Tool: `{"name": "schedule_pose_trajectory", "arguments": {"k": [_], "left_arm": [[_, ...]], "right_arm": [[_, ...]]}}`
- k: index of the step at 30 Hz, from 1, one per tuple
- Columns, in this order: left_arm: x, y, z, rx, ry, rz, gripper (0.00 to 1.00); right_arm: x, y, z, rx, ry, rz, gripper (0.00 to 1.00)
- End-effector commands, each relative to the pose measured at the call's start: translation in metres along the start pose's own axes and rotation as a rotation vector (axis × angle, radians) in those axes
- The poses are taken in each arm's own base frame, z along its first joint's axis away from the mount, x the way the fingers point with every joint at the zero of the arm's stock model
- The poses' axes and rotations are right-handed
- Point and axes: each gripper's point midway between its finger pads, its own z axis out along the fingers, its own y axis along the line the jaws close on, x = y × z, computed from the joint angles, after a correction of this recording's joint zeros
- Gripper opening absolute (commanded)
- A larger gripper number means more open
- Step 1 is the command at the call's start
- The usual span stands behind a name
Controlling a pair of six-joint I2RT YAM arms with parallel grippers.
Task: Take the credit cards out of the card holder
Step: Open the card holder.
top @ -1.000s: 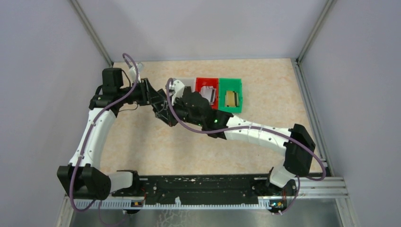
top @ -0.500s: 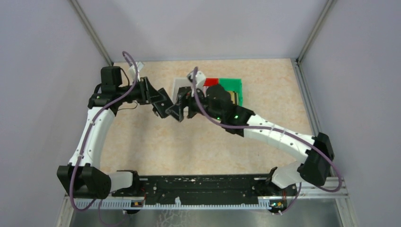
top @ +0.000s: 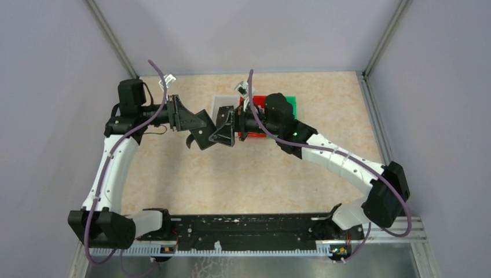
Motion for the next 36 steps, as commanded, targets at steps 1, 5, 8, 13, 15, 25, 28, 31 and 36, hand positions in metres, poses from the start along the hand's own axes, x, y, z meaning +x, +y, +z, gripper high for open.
{"name": "schedule_pose_trajectory", "arguments": {"k": [1, 5, 8, 13, 15, 25, 28, 31, 36], "left_arm": [[-0.007, -0.051, -0.011, 0.176, 0.009, 0.124, 0.00], [-0.002, -0.056, -0.013, 0.203, 0.020, 0.130, 0.00], [0.001, -0.058, -0.014, 0.208, 0.022, 0.137, 0.00], [0.009, -0.055, -0.015, 0.199, 0.027, 0.154, 0.58], [0.012, -0.052, -0.015, 0.188, 0.027, 0.179, 0.79], [0.027, -0.053, -0.018, 0.190, 0.052, 0.234, 0.63], [0.030, -0.057, -0.020, 0.201, 0.058, 0.251, 0.51], [0.029, -0.059, -0.021, 0.194, 0.058, 0.261, 0.37], [0.025, -0.064, -0.023, 0.194, 0.054, 0.281, 0.22]], "right_arm": [[0.005, 0.039, 0.005, -0.258, 0.048, 0.033, 0.84], [0.002, 0.045, 0.013, -0.321, 0.045, 0.061, 0.73], [-0.004, 0.047, 0.016, -0.335, 0.030, 0.075, 0.54], [-0.019, 0.045, 0.012, -0.315, -0.025, 0.076, 0.15], [-0.027, 0.044, 0.005, -0.329, -0.052, 0.096, 0.07], [-0.035, 0.051, -0.012, -0.426, -0.077, 0.117, 0.01], [-0.039, 0.049, -0.017, -0.435, -0.087, 0.124, 0.00], [-0.046, 0.050, -0.024, -0.455, -0.108, 0.125, 0.00], [-0.044, 0.052, -0.027, -0.470, -0.098, 0.122, 0.00]]}}
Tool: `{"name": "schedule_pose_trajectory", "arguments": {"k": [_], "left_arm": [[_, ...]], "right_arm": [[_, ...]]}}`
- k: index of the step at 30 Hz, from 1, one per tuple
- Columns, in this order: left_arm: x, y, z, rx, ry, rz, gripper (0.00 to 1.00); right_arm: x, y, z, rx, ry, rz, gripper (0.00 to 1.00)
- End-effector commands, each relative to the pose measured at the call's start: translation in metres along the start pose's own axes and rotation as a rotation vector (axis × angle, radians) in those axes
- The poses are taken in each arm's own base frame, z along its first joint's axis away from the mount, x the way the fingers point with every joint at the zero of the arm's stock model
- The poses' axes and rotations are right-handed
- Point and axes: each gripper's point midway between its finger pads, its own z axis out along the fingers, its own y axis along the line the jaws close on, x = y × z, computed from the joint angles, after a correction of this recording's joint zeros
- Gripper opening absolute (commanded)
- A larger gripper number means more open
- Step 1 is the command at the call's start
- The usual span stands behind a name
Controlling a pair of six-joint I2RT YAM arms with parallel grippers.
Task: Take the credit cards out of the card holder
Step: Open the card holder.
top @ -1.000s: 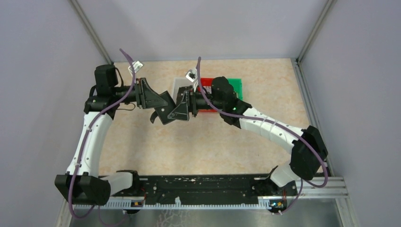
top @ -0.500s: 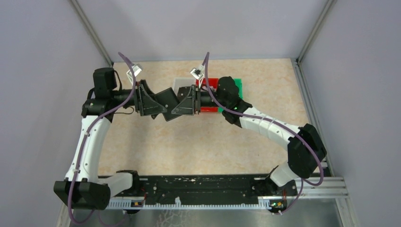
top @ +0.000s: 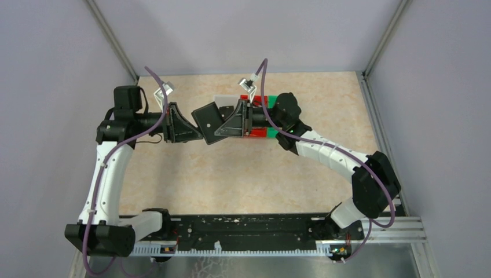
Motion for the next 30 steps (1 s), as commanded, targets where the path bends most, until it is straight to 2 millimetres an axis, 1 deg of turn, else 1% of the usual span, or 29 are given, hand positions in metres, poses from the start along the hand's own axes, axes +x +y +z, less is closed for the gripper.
{"name": "schedule_pose_trajectory", "arguments": {"k": [1, 3, 7, 10, 11, 12, 13, 16, 17, 18, 19, 21, 24, 27, 30], "left_arm": [[-0.007, -0.017, -0.003, 0.037, -0.007, 0.087, 0.20], [-0.007, -0.018, -0.003, 0.040, -0.005, 0.093, 0.16], [-0.005, -0.019, -0.003, 0.043, -0.001, 0.097, 0.13], [-0.006, -0.019, -0.003, 0.045, -0.002, 0.098, 0.05], [-0.007, -0.019, -0.003, 0.046, -0.002, 0.096, 0.03], [-0.007, -0.018, -0.003, 0.043, -0.003, 0.093, 0.01], [-0.008, -0.017, -0.003, 0.039, -0.004, 0.095, 0.00], [-0.012, -0.005, -0.002, -0.031, -0.013, 0.091, 0.00], [-0.014, 0.002, -0.003, -0.079, -0.019, 0.095, 0.00], [-0.017, 0.011, -0.004, -0.133, -0.028, 0.101, 0.00], [-0.019, 0.020, -0.006, -0.195, -0.035, 0.121, 0.00], [-0.022, 0.035, -0.012, -0.297, -0.038, 0.158, 0.00], [-0.021, 0.049, -0.020, -0.387, -0.012, 0.233, 0.00], [-0.017, 0.056, -0.026, -0.437, 0.020, 0.311, 0.00], [-0.016, 0.052, -0.029, -0.432, 0.047, 0.359, 0.00]], "right_arm": [[-0.029, 0.034, -0.010, -0.072, -0.086, -0.108, 0.00], [-0.027, 0.032, -0.012, -0.069, -0.087, -0.105, 0.00], [-0.029, 0.034, -0.016, -0.074, -0.101, -0.110, 0.00], [-0.029, 0.034, -0.015, -0.090, -0.102, -0.102, 0.00], [-0.028, 0.034, -0.015, -0.095, -0.103, -0.097, 0.02], [-0.028, 0.033, -0.015, -0.099, -0.104, -0.091, 0.09], [-0.027, 0.032, -0.014, -0.103, -0.106, -0.084, 0.20], [-0.026, 0.026, -0.013, -0.093, -0.106, -0.064, 0.60], [-0.025, 0.018, -0.013, -0.059, -0.106, -0.047, 0.72], [-0.025, 0.010, -0.013, -0.013, -0.103, -0.042, 0.86], [-0.026, 0.002, -0.014, 0.044, -0.107, -0.049, 0.96], [-0.029, -0.019, -0.019, 0.186, -0.114, -0.108, 0.99], [-0.040, -0.034, -0.032, 0.349, -0.139, -0.173, 0.99], [-0.046, -0.040, -0.041, 0.443, -0.139, -0.230, 0.99], [-0.048, -0.041, -0.047, 0.482, -0.121, -0.274, 0.99]]}}
